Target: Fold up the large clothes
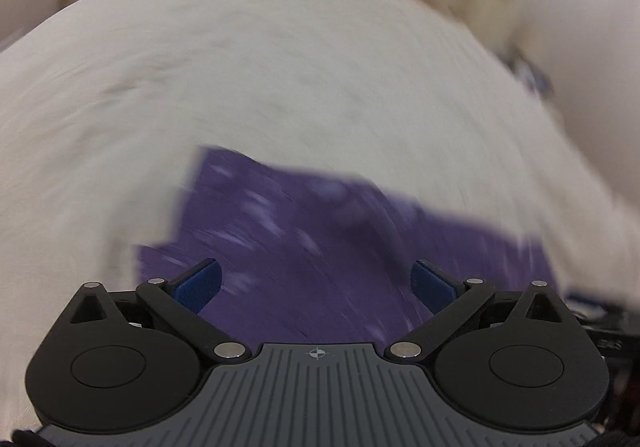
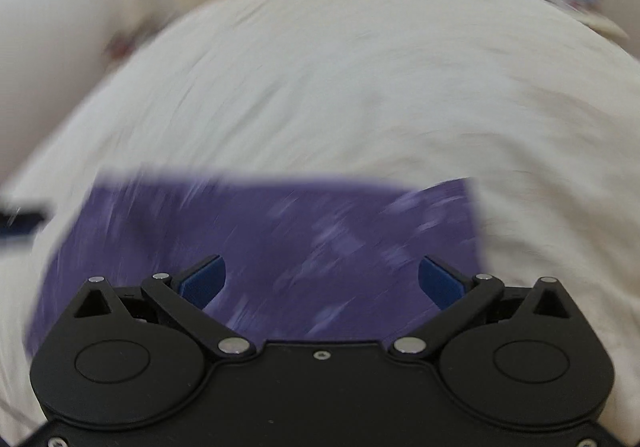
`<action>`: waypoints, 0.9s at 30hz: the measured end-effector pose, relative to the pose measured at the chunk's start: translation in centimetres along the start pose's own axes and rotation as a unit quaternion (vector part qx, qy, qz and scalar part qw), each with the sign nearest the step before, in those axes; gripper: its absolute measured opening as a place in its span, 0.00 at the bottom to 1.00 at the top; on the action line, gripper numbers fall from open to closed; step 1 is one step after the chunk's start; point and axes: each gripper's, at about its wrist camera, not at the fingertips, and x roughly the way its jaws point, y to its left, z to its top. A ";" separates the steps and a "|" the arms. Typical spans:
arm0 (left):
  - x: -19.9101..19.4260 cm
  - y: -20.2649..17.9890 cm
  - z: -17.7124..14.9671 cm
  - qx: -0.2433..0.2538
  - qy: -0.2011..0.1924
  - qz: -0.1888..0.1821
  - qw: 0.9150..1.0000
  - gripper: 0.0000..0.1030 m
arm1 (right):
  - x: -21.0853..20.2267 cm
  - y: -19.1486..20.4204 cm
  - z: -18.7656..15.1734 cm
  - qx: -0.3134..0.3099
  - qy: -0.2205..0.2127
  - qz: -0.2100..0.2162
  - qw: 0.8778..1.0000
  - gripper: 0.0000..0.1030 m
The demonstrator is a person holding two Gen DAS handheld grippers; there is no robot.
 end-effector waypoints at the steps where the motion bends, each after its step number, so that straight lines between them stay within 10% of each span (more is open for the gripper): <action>1: 0.6 -1.5 -0.6 0.026 0.008 -0.004 1.000 0.99 | 0.5 1.3 -0.4 -0.030 0.012 0.005 0.999 0.99; 17: 11.1 1.2 1.0 0.089 0.063 0.102 0.989 1.00 | 9.4 2.7 0.4 -0.131 0.076 -0.026 0.988 0.99; 27: 12.0 8.3 3.6 -0.026 0.084 0.067 0.994 1.00 | 12.0 -3.7 4.4 0.040 0.081 -0.075 0.993 0.99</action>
